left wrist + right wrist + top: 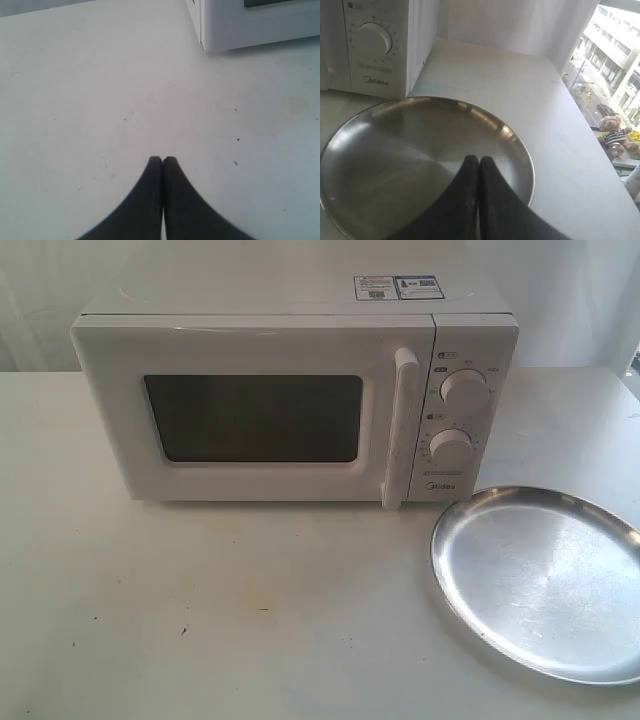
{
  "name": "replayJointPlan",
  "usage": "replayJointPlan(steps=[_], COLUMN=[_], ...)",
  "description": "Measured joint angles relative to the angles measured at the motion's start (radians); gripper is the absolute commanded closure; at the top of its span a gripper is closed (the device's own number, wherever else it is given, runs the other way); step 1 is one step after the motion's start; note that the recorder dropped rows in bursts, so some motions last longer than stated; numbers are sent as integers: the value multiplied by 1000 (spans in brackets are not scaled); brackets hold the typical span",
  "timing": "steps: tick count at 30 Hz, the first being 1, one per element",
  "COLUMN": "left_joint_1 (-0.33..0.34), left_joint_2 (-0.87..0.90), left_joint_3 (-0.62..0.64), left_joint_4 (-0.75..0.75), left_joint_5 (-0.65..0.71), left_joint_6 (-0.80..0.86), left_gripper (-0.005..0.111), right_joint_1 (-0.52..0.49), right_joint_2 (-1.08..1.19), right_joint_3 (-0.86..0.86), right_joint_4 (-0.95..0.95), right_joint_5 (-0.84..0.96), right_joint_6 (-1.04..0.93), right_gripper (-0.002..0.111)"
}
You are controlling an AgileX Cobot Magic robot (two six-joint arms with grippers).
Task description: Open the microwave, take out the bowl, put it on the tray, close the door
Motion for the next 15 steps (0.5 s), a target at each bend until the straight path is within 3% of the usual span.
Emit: replayJointPlan(steps=[7, 15], left_joint_1=[0, 0], left_joint_2=[0, 0], left_joint_3=[0, 0], left_joint_4=[0, 0], left_joint_5=[0, 0], left_joint_6=[0, 0], left_gripper=[107, 107], right_joint_1=[0, 0], right_joint_2=[0, 0], right_joint_3=[0, 0], right_joint_4=[15, 255], right_joint_5=[-43, -370], right_joint_6=[9, 237], right_gripper=[108, 108])
